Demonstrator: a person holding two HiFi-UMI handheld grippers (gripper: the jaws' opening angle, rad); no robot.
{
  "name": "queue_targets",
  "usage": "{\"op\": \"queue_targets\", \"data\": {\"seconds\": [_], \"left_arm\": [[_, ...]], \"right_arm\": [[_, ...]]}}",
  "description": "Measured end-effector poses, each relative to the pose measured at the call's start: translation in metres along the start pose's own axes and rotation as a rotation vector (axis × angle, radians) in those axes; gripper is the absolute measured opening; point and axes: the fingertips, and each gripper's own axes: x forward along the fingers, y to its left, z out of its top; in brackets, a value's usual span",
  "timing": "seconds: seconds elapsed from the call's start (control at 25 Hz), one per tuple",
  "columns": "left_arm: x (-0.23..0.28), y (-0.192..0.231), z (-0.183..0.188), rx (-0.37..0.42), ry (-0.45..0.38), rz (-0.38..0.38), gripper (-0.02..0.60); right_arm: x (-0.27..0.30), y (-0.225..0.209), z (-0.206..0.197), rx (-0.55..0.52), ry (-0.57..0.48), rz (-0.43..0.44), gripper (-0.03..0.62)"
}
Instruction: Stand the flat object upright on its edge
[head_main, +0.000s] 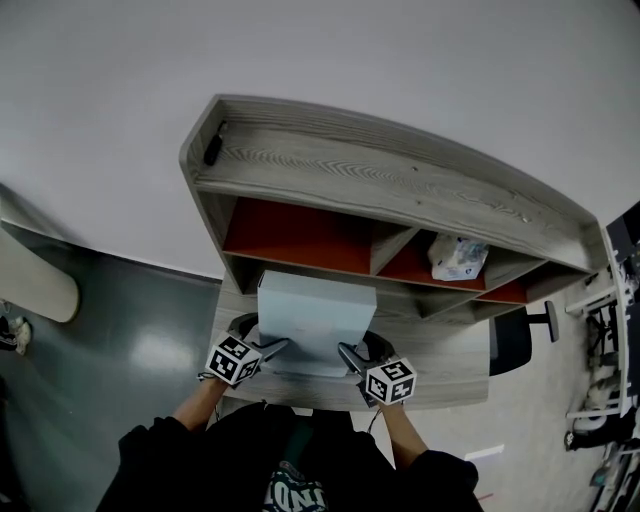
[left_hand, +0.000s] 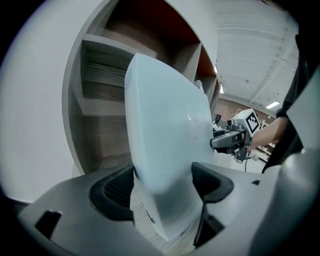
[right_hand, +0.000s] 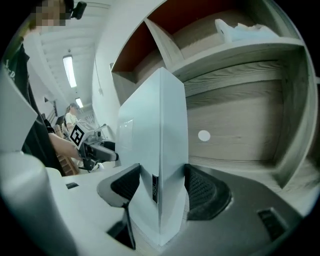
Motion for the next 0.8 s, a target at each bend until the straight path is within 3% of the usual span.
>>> {"op": "queue_targets", "data": {"seconds": [0.4,0.8], "left_arm": [[-0.016,-0.019,0.0,0.107,-0.025,-0.009,0.337],[-0.02,-0.017,-0.001,0.229,0.011,-0.053,0.365]], "right_arm": [[-0.014,0.003,-0.012,-0.155,0.045,-0.024,0.264],[-0.017,0.013,-0.018,-0.176,0.036,-0.03,0.264]]}}
